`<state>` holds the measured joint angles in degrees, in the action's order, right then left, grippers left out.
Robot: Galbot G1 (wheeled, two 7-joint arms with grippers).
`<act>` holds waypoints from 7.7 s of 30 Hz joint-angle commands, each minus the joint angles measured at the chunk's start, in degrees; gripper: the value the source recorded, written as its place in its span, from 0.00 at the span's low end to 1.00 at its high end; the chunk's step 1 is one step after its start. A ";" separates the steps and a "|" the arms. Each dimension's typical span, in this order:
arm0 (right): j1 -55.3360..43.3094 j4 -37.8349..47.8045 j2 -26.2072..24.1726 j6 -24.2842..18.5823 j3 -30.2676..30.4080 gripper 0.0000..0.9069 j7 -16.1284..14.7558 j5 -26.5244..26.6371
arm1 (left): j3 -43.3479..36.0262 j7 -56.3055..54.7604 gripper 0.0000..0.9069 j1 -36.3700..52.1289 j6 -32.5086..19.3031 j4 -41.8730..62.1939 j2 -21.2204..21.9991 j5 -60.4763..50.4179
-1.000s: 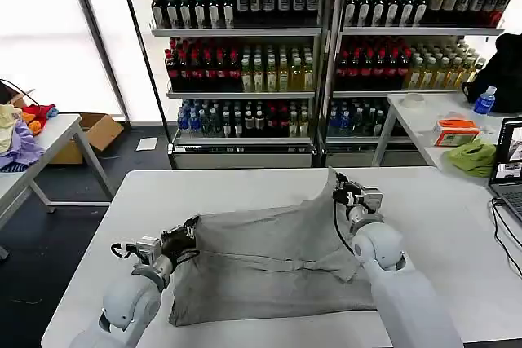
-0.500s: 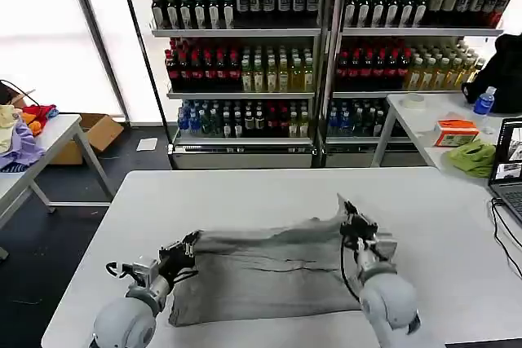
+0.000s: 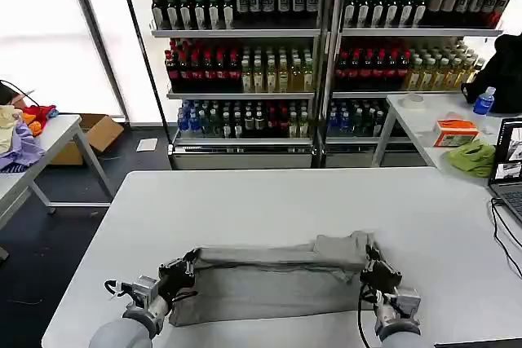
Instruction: Fold and organize the clothes.
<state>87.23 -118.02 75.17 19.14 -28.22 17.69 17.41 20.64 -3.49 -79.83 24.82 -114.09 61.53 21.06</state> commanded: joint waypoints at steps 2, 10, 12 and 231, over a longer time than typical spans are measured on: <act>6.31 -3.00 0.58 -1.07 -1.26 0.00 1.17 -2.54 | 0.29 0.45 0.00 -2.21 -0.15 0.22 0.17 -2.25; 3.88 1.27 0.63 -1.24 0.04 1.00 2.25 -5.14 | -0.14 1.11 1.00 -2.07 0.38 -0.14 1.18 -5.77; 3.12 2.85 0.49 -1.26 0.28 1.00 2.38 -5.98 | 0.02 1.06 1.00 -1.83 -0.05 -0.88 1.48 -5.73; 2.76 -10.63 0.26 -2.70 -5.19 1.00 6.97 -1.87 | 15.77 0.44 0.00 -0.95 -0.23 9.37 4.93 13.55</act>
<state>90.04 -128.57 75.47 16.42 -33.38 24.59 15.49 36.20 -3.46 -80.48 24.84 -105.45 66.16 34.74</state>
